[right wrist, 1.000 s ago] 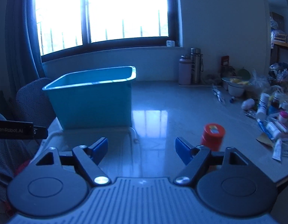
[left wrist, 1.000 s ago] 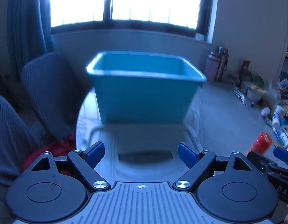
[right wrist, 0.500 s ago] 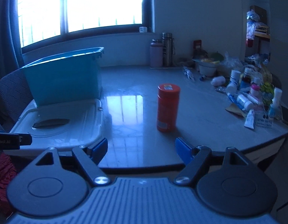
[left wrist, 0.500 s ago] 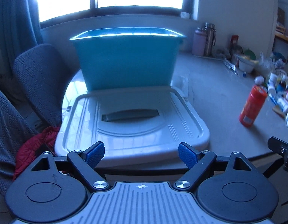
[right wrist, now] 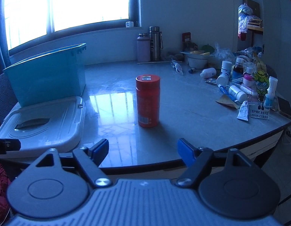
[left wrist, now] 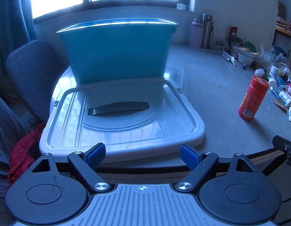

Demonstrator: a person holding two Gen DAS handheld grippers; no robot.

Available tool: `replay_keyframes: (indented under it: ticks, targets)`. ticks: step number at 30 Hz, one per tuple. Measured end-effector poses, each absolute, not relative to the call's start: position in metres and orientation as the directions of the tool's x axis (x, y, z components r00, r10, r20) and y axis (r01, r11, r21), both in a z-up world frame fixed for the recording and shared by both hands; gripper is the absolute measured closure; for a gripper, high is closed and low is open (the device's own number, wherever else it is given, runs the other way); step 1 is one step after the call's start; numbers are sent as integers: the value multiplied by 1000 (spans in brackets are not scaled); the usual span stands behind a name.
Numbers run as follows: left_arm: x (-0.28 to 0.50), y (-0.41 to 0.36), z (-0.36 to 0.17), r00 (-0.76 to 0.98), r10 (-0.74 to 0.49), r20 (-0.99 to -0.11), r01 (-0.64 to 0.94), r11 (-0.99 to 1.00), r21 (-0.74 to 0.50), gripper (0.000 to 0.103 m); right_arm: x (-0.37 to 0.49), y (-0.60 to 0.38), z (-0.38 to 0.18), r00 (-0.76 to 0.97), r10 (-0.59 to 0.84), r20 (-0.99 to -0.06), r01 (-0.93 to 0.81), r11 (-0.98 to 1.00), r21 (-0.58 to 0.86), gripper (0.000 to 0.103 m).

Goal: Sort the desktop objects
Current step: 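Withdraw both tools and move the right tool toward the remaining red bottle, then close the right gripper around the remaining red bottle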

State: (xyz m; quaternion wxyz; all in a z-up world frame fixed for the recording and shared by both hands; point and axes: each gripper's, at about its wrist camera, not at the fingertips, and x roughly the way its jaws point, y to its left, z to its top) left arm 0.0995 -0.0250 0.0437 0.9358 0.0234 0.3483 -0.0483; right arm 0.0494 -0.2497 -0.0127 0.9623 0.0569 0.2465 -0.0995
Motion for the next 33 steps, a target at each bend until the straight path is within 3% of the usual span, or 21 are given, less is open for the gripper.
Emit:
replay_keyframes:
  ticks: [33]
  targets:
    - [181, -33, 59, 763, -60, -643, 73, 997, -6, 15, 160, -283, -31, 847, -196, -495, 259, 964, 63, 23]
